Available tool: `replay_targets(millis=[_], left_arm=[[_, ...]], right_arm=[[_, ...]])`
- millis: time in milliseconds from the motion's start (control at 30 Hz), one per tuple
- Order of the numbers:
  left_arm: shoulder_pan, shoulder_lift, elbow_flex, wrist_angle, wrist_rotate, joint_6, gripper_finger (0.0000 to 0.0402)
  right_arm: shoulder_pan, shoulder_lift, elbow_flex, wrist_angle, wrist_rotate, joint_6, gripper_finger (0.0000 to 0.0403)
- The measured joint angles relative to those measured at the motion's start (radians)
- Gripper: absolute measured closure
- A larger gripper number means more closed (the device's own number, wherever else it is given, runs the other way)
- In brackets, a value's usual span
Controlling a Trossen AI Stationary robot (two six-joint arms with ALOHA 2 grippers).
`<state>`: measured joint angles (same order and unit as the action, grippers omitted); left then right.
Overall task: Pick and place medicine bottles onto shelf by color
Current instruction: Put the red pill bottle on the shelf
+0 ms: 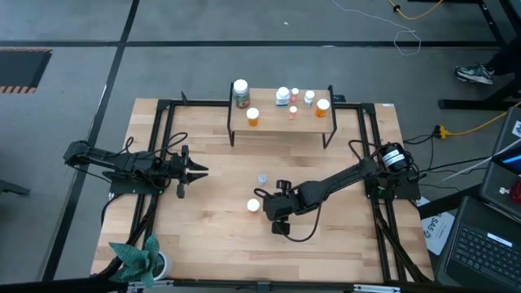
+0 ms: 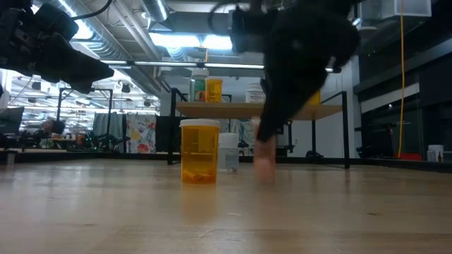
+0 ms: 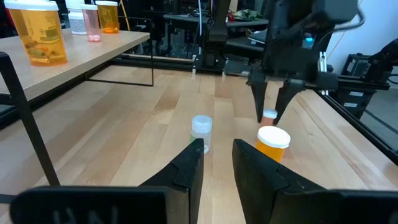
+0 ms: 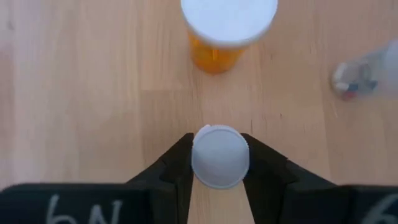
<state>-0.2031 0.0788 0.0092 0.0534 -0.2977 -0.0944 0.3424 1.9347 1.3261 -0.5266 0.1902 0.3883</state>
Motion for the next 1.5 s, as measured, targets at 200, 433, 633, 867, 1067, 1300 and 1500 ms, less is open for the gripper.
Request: replay_targets(millis=[200,433,633,867,1067,1300,1500], left_arm=[[0.0,0.0,0.0,0.0,0.0,0.0,0.0321],[0.0,0.0,0.0,0.0,0.0,0.0,0.0321],[0.0,0.0,0.0,0.0,0.0,0.0,0.0321],[0.0,0.0,0.0,0.0,0.0,0.0,0.0321],[0.0,0.0,0.0,0.0,0.0,0.0,0.0321],[0.0,0.0,0.0,0.0,0.0,0.0,0.0321],[0.0,0.0,0.0,0.0,0.0,0.008,0.0321]], right_arm=[[-0.01,-0.001,0.173,-0.269,0.12,0.0,0.0282],[-0.054,-0.002,0.454,-0.651,0.44,0.021,0.0289],[-0.144,-0.003,0.633,-0.86,0.697,0.079,0.0288],[-0.338,-0.003,0.753,-1.049,0.693,0.113,0.0288],[-0.441,-0.113,0.726,-1.043,0.627,0.086,0.0288],[-0.46,-0.368,0.552,-1.035,0.553,0.177,0.0288],[-0.458,-0.543,0.226,-0.781,0.402,0.256,0.0288]])
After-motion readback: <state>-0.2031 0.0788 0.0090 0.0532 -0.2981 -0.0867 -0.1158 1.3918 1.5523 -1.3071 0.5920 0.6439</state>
